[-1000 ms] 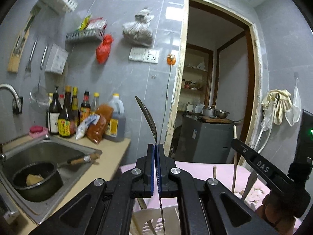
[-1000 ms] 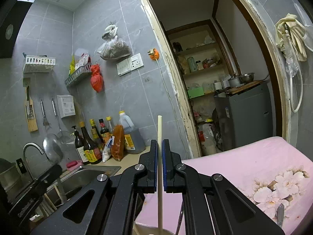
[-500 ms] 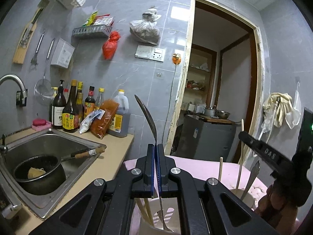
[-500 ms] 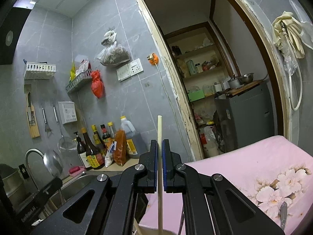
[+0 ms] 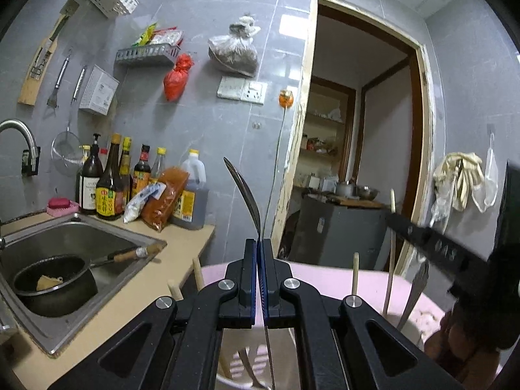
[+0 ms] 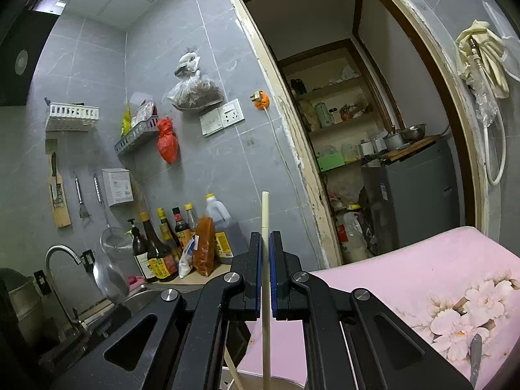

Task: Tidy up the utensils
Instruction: 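Lift and carry the spoons and chopstick over the white caddy with both tools, then open both tools to drop the spoons and chopstick into the caddy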

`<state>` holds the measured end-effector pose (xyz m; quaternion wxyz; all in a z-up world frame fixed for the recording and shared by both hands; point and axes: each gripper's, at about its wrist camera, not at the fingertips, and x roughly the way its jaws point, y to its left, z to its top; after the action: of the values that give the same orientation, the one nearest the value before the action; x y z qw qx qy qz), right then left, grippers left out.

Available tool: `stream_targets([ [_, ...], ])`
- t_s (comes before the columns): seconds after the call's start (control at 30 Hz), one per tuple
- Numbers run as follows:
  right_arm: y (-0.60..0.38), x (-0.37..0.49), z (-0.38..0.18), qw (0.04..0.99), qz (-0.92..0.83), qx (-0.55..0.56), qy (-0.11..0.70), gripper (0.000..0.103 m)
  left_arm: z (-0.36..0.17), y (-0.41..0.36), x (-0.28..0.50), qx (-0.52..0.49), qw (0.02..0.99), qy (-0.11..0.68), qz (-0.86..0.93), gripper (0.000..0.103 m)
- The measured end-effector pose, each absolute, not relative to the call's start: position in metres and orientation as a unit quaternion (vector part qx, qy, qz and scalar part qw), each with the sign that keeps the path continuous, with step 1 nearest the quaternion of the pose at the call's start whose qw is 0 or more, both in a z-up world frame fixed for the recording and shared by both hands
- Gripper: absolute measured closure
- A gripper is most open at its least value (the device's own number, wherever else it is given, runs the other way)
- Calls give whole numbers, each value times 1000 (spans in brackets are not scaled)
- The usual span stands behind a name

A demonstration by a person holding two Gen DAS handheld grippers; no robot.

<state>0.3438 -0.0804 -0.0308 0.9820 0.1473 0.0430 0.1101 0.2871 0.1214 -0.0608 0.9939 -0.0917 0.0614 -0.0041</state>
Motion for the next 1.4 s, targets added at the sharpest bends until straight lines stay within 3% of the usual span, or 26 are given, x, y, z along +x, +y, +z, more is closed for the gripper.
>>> stream_targets([
  [0.43, -70, 340, -29, 989, 116, 92, 19, 99, -79, 105, 278, -67, 994, 87, 0, 100],
  [1.1, -90, 310, -35, 979, 146, 69, 124, 98, -69, 108, 280, -58, 978, 192, -50, 100],
  [1.17, -93, 309, -32, 978, 149, 72, 129, 88, -65, 110, 280, -67, 976, 200, -52, 99],
  [1.2, -95, 308, -30, 977, 151, 75, 131, 83, -63, 111, 280, -71, 975, 204, -55, 94],
  [1.23, -96, 307, -29, 976, 153, 78, 133, 75, -61, 112, 280, -75, 973, 210, -60, 81],
  [1.3, -100, 304, -24, 974, 158, 82, 136, 73, -59, 112, 280, -88, 969, 222, -63, 56],
  [1.4, -107, 298, -17, 974, 160, 90, 136, 73, -55, 113, 278, -99, 967, 229, -56, 56],
])
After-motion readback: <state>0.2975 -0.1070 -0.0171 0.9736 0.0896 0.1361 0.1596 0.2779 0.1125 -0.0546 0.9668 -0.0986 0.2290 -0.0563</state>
